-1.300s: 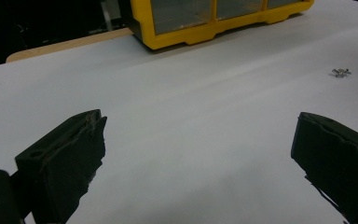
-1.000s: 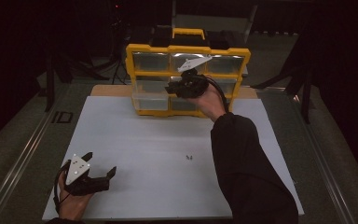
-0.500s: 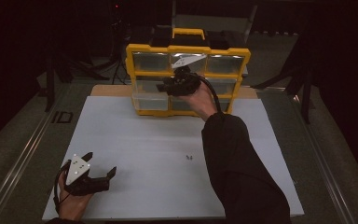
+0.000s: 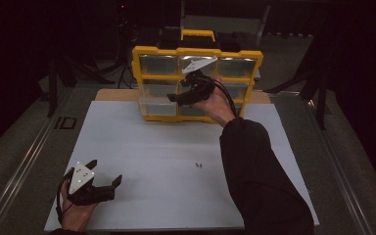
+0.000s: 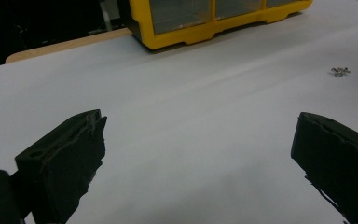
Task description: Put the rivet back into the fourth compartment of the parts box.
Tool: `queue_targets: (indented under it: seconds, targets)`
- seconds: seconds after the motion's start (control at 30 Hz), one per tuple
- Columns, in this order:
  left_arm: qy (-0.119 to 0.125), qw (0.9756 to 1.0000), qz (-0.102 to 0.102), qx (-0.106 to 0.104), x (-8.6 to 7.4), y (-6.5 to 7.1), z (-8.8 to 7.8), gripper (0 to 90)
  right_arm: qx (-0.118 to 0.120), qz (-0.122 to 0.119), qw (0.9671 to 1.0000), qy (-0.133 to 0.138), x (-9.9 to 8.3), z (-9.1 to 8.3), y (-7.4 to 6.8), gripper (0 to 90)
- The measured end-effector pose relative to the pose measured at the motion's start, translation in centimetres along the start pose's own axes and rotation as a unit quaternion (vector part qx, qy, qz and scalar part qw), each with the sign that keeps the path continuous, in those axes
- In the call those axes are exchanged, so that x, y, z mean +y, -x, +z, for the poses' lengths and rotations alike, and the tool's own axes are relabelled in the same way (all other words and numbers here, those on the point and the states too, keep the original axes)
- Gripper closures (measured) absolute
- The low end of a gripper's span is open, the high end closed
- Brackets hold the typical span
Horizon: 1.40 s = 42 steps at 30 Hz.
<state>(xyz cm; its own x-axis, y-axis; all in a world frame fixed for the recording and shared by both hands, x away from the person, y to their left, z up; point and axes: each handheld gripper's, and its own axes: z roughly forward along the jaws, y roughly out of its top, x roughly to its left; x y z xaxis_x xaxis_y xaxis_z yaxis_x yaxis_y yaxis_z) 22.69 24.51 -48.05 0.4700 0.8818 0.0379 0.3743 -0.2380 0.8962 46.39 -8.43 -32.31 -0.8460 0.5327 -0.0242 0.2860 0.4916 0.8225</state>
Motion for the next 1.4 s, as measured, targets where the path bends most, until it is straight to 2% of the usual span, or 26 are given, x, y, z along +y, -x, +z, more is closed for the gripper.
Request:
queue_targets:
  seconds: [0.17, 0.37, 0.4, 0.57, 0.6, 0.67, 0.73, 0.77, 0.9, 1.07, 1.4]
  targets:
    - [0.001, 1.0, 0.0, 0.0, 0.0, 0.0, 0.0, 3.2, -0.007, -0.023, 0.9989, -0.039, -0.9, -0.5, -0.2, 22.8]
    - [0.001, 1.0, -0.001, 0.0, 0.0, 0.0, 0.0, 3.2, -0.009, -0.034, 0.9974, -0.063, -1.6, -0.9, -0.2, 23.0]
    - [0.0, 1.0, -0.002, 0.0, 0.0, 0.0, 0.0, 3.2, -0.01, -0.045, 0.9957, -0.08, -2.2, -1.0, -0.3, 23.0]
    - [0.0, 1.0, 0.0, 0.0, 0.0, 0.0, 0.0, 3.2, -0.006, -0.063, 0.9897, -0.128, -3.6, -0.9, -0.5, 22.6]
    - [0.0, 1.0, 0.0, 0.0, 0.0, 0.0, 0.0, 3.2, -0.006, -0.063, 0.9897, -0.128, -3.6, -0.9, -0.5, 22.6]
    - [0.0, 1.0, -0.001, 0.0, 0.0, 0.0, 0.0, 3.2, -0.008, -0.074, 0.9841, -0.161, -4.9, -0.7, -0.7, 22.6]
    - [0.0, 1.0, 0.0, 0.0, 0.0, 0.0, 0.0, 3.2, -0.007, -0.082, 0.9816, -0.172, -5.4, -0.7, -0.8, 22.6]
    - [0.0, 1.0, 0.0, 0.0, 0.0, 0.0, 0.0, 3.2, -0.007, -0.082, 0.9816, -0.172, -5.4, -0.7, -0.8, 22.6]
    - [-0.002, 1.0, 0.002, -0.002, 0.0, 0.0, 0.0, 3.2, 0.0, -0.095, 0.974, -0.205, -7.3, -0.7, -1.5, 22.6]
    - [0.0, 1.0, 0.0, -0.001, 0.0, 0.0, 0.0, 3.2, 0.007, -0.108, 0.9683, -0.225, -8.5, -0.5, -2.1, 22.6]
    - [0.0, 1.0, 0.0, -0.001, 0.0, 0.0, 0.0, 3.2, 0.031, -0.118, 0.9609, -0.249, -10.4, 0.1, -3.4, 22.3]
